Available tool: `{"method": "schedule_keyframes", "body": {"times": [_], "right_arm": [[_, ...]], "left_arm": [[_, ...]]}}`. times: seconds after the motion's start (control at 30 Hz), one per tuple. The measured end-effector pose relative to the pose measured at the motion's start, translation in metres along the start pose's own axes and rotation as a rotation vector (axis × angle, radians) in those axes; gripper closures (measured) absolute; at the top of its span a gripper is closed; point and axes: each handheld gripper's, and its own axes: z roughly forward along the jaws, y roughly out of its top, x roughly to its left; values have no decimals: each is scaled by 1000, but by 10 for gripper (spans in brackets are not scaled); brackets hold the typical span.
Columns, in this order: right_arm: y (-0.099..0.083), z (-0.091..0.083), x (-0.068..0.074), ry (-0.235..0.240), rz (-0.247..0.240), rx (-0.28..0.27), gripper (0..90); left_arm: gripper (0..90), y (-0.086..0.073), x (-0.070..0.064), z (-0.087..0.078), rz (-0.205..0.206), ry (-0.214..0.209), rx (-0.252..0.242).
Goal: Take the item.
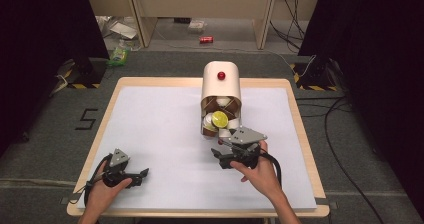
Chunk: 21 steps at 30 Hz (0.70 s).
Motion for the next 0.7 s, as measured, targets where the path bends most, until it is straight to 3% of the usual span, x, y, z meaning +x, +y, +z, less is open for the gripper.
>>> {"method": "schedule_keyframes", "body": {"times": [0.3,0.4,0.7], "right_arm": [[0,0,2,1,8,4,171],[1,-1,0,3,33,-15,198],[6,-2,-2,-4,34,-39,177]], "left_arm": [[87,0,0,0,0,0,0],[87,0,0,0,0,0,0],[87,0,0,0,0,0,0]]}}
